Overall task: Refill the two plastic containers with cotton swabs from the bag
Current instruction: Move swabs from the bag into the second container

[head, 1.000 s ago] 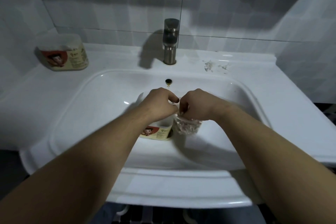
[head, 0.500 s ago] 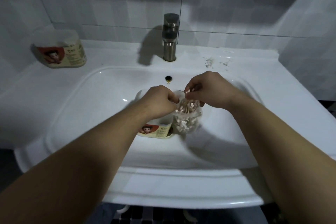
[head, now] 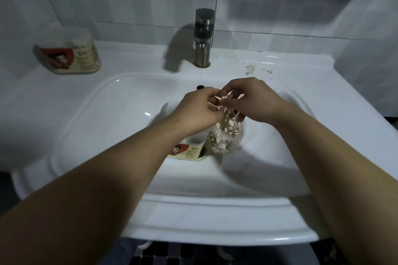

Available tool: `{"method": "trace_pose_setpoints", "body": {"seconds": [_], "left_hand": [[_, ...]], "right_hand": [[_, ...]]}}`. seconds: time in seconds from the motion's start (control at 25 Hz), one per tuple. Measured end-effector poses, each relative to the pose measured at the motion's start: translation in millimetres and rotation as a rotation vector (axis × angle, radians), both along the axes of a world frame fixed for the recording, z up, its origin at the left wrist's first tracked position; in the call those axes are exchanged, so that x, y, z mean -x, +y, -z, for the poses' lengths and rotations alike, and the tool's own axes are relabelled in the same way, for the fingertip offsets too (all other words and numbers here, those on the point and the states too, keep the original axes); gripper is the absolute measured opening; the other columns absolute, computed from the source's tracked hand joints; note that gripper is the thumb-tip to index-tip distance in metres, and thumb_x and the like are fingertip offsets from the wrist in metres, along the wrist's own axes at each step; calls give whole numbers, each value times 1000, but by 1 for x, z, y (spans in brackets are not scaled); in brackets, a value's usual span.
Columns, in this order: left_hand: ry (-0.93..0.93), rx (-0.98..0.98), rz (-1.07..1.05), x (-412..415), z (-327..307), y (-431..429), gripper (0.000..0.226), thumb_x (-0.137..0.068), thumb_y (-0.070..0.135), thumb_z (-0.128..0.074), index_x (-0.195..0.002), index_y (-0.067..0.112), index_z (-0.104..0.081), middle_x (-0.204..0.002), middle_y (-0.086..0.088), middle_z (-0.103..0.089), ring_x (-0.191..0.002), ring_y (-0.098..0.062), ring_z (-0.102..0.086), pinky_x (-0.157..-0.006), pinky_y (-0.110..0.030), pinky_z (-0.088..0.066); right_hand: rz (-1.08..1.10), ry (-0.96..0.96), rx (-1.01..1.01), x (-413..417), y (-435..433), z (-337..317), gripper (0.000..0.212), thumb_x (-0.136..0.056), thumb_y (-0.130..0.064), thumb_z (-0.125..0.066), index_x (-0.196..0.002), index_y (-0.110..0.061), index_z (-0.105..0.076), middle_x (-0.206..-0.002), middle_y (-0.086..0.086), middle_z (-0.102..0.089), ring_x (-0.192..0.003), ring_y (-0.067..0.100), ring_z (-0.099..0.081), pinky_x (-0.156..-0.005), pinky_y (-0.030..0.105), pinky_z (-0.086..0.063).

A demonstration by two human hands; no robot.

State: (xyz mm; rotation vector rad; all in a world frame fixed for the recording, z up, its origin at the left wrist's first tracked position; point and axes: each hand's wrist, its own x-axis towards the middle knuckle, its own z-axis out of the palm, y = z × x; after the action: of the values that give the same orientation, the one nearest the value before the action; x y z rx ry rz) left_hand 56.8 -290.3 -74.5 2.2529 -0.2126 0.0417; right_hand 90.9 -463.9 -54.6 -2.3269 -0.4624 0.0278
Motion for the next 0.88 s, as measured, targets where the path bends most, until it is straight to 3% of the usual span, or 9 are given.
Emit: {"method": "trace_pose_setpoints", "body": {"seconds": [0.12,0.2,0.32,0.4,0.48,0.68,0.8,0.88], "left_hand": [[11,-126,29,-1,5,0,16,-86,22,-71,-93,33,-64,-69,15,-62,-70,0,-60,-54,-7,-36],[-1,-154,15,-4,6,2,12,-89,25,-70,-80,31,-66,-68,11,-62,-69,-4,-58,-55,-12,-35],[13,-164,-11,-8,7,6,6,-91,28,-71,-94,26,-76,-82,8,-70,-73,-2,-58,-56,-4,-37],[40,-58,-24,-11,10,7,14,-89,27,-75,-103,24,-77,-87,10,-72,-76,-3,-64,-67,-7,-45],[75,142,-48,-14,12,8,21,-87,21,-79,-107,22,-78,-90,8,-75,-78,-7,-70,-74,-20,-55],[258,531,-9,-18,12,12,20,-91,5,-73,-111,7,-75,-87,-2,-73,-76,-8,-66,-70,-18,-56],[301,624,-25,-18,11,13,12,-96,4,-66,-103,9,-74,-87,-4,-72,-80,-12,-66,-73,-21,-56],[281,595,-61,-19,10,13,11,-97,11,-66,-101,15,-76,-93,-1,-75,-85,-12,-68,-74,-24,-53]], "right_hand": [[21,57,-104,-2,1,-1,7,-89,-12,-75,-92,-19,-75,-66,-2,-69,-63,24,-71,-58,32,-59],[32,90,-165,-3,0,-1,10,-87,-8,-76,-94,-15,-76,-64,-1,-68,-67,24,-71,-59,30,-58],[55,107,-161,-5,-3,-2,11,-85,-8,-78,-93,-13,-75,-68,6,-70,-62,23,-72,-70,37,-62],[52,115,-150,-4,-4,-3,8,-85,-6,-77,-90,-12,-75,-68,6,-70,-60,21,-72,-71,36,-62],[27,124,-140,-3,-5,-5,6,-85,-3,-76,-85,-9,-76,-71,11,-71,-59,18,-69,-67,33,-61],[38,135,-155,-7,-10,-7,2,-85,-3,-76,-84,-6,-75,-73,19,-69,-58,17,-64,-66,36,-56],[34,153,-143,-7,-12,-6,2,-85,-2,-75,-86,-3,-75,-75,17,-68,-59,17,-63,-66,33,-57],[37,161,-133,-8,-12,-4,3,-85,-3,-76,-87,-4,-75,-78,20,-69,-60,18,-65,-70,38,-60]]}}
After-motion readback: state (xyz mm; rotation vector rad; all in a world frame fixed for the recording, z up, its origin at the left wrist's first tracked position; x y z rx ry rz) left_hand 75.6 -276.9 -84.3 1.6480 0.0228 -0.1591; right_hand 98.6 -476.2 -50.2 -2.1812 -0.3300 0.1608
